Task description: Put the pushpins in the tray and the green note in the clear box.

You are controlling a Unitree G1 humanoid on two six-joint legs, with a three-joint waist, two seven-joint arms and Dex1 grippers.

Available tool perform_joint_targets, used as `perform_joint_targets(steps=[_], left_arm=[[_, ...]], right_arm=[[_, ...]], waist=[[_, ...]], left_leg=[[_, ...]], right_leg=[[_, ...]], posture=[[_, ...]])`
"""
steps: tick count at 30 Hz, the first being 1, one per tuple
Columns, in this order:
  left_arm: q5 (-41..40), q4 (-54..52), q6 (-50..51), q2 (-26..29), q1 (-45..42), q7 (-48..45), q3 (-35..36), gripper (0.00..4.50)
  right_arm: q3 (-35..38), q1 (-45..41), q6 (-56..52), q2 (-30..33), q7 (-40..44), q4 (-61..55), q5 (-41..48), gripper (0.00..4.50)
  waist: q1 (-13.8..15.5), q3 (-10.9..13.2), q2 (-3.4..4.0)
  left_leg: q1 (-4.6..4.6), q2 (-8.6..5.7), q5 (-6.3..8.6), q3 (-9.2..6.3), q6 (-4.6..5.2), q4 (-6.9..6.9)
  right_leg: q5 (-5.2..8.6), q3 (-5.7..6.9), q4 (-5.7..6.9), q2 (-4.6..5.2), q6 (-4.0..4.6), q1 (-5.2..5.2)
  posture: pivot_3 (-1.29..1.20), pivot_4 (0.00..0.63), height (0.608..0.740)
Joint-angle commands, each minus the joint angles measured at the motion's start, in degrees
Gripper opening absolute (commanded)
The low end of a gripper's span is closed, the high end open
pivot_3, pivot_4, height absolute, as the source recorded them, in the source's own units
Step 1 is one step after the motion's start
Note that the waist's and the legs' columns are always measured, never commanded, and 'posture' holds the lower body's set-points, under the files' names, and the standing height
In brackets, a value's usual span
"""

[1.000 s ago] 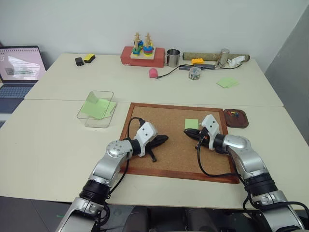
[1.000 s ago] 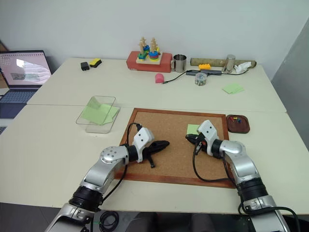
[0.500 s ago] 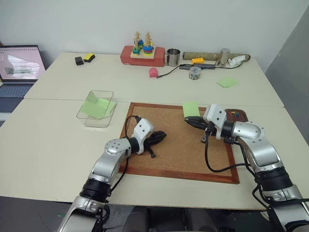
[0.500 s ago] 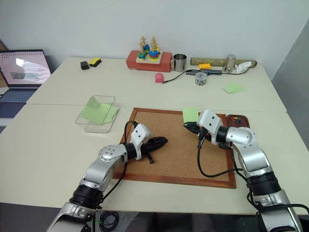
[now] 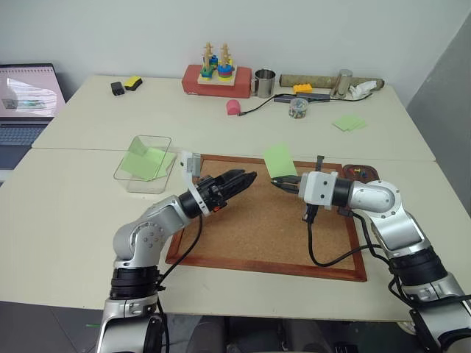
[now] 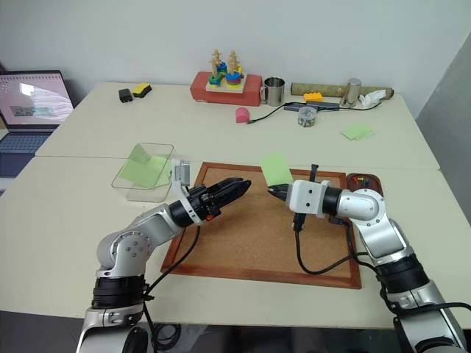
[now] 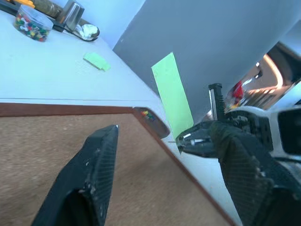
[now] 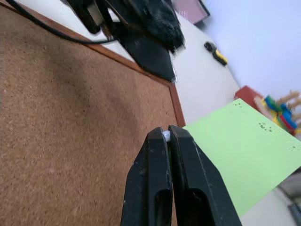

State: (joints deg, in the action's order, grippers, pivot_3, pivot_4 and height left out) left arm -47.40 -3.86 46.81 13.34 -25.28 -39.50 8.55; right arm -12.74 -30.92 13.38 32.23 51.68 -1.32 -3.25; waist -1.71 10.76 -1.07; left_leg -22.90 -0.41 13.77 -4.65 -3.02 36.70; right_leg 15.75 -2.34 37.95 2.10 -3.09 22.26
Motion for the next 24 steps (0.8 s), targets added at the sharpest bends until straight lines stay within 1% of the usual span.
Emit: perform_joint_targets(steps=[1,5,6,7,10,11,13,17,18,22,23,24], left_arm=[[-0.4,-0.7,0.1,-0.5,-1.4,-0.7,-1.8,3.17],[0.3,0.4,-1.5,-2.2,-2.2,-0.6,-3.0,3.17],[0.5,0.7,-1.9,-2.5,-2.4,-0.6,-3.2,3.00],[0.6,0.9,-2.2,-2.7,-2.5,-0.6,-3.3,3.00],[0.3,1.3,-2.5,-2.9,-2.7,-1.0,-3.3,2.55],[0.0,1.4,-2.4,-3.0,-2.7,-1.0,-3.2,2.29],[-0.5,1.5,-2.1,-3.0,-2.6,-1.0,-2.9,1.96],[-0.7,1.5,-1.9,-2.9,-2.6,-1.1,-2.8,1.08],[-0.7,1.5,-1.9,-2.9,-2.6,-1.1,-2.8,0.96],[-0.3,1.2,-2.1,-3.0,-2.5,-1.1,-3.4,0.16],[0.0,1.1,-2.2,-2.8,-2.5,-1.3,-3.7,0.01],[0.4,1.1,-2.3,-2.7,-2.3,-1.5,-4.1,0.01]], right_arm=[[-0.5,-0.9,4.1,0.4,0.2,-1.9,-0.4,0.00],[-1.4,-0.3,5.2,0.5,0.4,-2.9,-0.5,0.00],[-1.6,-0.3,5.4,0.5,0.4,-2.9,-0.5,0.00],[-1.7,-0.2,5.5,0.5,0.4,-2.9,-0.6,0.00],[-2.0,0.1,5.6,0.3,0.1,-3.3,-0.4,0.00],[-2.0,0.3,5.6,0.2,0.0,-3.5,-0.4,0.00],[-2.0,0.5,5.6,0.1,0.0,-3.7,-0.3,0.00],[-2.1,0.5,5.8,-0.3,-0.3,-3.7,-0.2,0.00],[-2.1,0.5,5.9,-0.4,-0.3,-3.6,-0.2,0.00],[-2.0,0.5,6.3,-0.5,-0.4,-3.6,-0.3,0.00],[-2.0,0.5,6.4,-0.5,-0.5,-3.6,-0.3,0.00],[-1.9,0.5,6.5,-0.7,-0.6,-3.6,-0.1,0.00]], waist=[[0.0,0.0,0.00],[0.0,0.0,0.00],[0.0,0.0,0.00],[0.0,0.0,0.00],[0.0,0.0,0.00],[0.0,0.0,0.00],[0.0,0.0,0.00],[0.0,0.0,0.00],[0.0,0.0,0.00],[0.0,0.0,0.00],[0.0,0.0,0.00],[0.0,0.0,0.00]], left_leg=[[0.01,0.00,0.00,0.01,0.00,0.00],[0.02,0.00,-0.01,0.01,-0.02,0.00],[0.02,0.00,-0.01,0.01,-0.02,0.00],[0.02,0.00,-0.01,0.01,-0.02,0.00],[0.02,0.00,-0.02,0.01,-0.04,0.01],[0.02,0.00,-0.02,0.01,-0.04,0.01],[0.02,0.00,-0.02,0.01,-0.04,0.01],[0.02,0.00,-0.02,0.02,-0.04,0.01],[0.02,0.00,-0.02,0.02,-0.04,0.01],[0.02,0.00,-0.02,0.01,-0.04,0.02],[0.02,0.00,-0.02,0.01,-0.04,0.02],[0.02,0.00,-0.02,0.01,-0.04,0.02]], right_leg=[[0.00,-0.01,0.00,-0.02,0.00,0.00],[0.00,-0.02,0.02,-0.02,0.00,0.00],[0.00,-0.02,0.01,-0.02,0.01,0.00],[0.00,-0.02,0.02,-0.02,0.01,0.00],[-0.01,-0.02,0.02,-0.02,0.01,0.00],[-0.01,-0.02,0.03,-0.02,0.01,0.00],[-0.01,-0.02,0.03,-0.02,0.01,0.00],[-0.01,-0.03,0.03,-0.02,0.01,0.00],[-0.01,-0.03,0.03,-0.02,0.01,0.00],[-0.01,-0.03,0.03,-0.02,0.01,0.00],[-0.01,-0.03,0.03,-0.02,0.01,0.00],[-0.01,-0.03,0.03,-0.02,0.01,0.00]], posture=[[0.00,0.150,0.740],[0.00,0.150,0.740],[0.00,0.150,0.740],[0.00,0.150,0.740],[0.00,0.150,0.740],[0.00,0.150,0.740],[0.00,0.150,0.740],[0.00,0.150,0.740],[0.00,0.150,0.740],[0.00,0.150,0.740],[0.00,0.150,0.740],[0.00,0.150,0.740]])
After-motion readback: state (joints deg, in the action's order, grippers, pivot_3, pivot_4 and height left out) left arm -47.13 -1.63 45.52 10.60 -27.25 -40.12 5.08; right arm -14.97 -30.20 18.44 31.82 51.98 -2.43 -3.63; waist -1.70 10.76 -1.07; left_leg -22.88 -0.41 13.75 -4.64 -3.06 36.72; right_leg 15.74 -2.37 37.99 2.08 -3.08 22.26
